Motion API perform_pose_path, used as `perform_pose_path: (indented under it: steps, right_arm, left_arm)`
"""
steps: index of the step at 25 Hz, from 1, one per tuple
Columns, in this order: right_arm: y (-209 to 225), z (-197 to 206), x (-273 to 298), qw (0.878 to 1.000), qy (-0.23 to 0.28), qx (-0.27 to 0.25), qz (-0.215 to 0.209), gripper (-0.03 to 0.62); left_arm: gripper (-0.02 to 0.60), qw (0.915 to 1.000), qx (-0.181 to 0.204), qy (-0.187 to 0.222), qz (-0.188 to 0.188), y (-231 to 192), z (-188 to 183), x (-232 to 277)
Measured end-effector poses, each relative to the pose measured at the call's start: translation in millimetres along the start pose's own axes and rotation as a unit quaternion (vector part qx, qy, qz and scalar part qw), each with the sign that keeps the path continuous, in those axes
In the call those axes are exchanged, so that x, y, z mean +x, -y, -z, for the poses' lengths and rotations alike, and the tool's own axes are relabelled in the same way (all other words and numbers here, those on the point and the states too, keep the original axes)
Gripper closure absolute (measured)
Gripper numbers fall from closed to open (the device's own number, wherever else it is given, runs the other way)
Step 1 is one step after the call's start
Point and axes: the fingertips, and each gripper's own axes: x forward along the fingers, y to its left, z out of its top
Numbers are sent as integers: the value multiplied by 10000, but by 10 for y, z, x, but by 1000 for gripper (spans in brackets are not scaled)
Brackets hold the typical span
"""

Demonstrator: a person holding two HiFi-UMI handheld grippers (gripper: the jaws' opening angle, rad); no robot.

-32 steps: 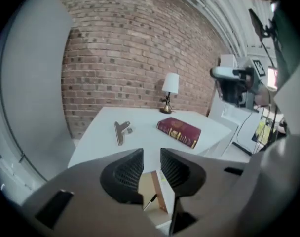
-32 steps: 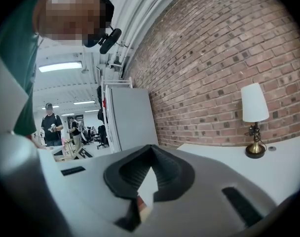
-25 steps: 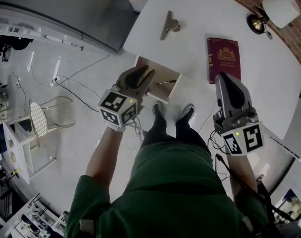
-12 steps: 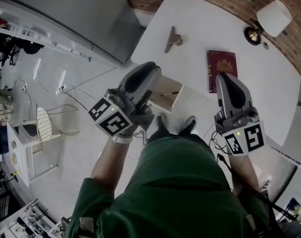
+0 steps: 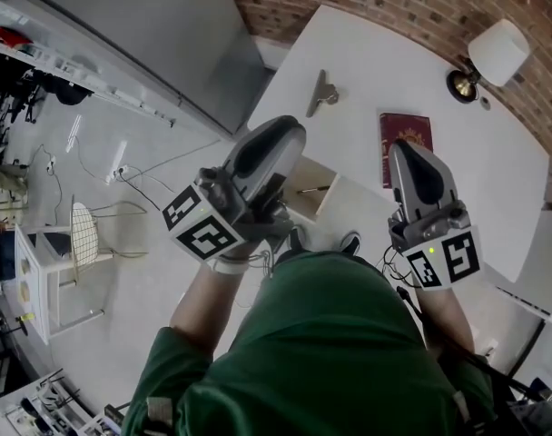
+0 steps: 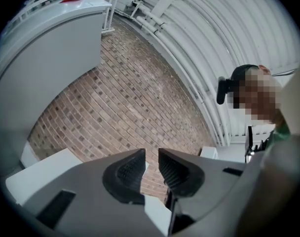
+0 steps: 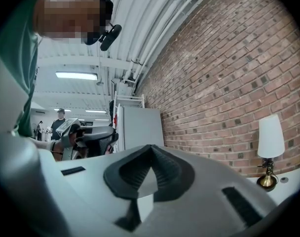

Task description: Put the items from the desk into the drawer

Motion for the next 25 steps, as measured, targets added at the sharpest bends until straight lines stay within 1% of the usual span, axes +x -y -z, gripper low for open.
perform_pose_path:
  steps: [3, 5, 11, 15, 25]
  right_arm:
    - [13, -36, 20, 10000, 14, -44, 2, 591]
    - [36, -44, 34, 10000, 10, -70, 10, 591]
    - [31, -38, 88, 9998, -36, -168, -20, 591]
    - [21, -31, 115, 9997, -29, -248, -65, 591]
    - [4, -14, 142, 9995, -40, -284, -119, 591]
  left_arm:
    - [506, 9991, 415, -77, -59, 42, -37, 27]
    - [506, 9984, 563, -87, -56, 62, -58, 49]
    - [506, 9990, 443, 31, 46, 74, -122, 68]
    - [508, 9993, 346, 100, 49, 39, -134, 71]
    - [509, 9993, 349, 132, 7, 23, -129, 38]
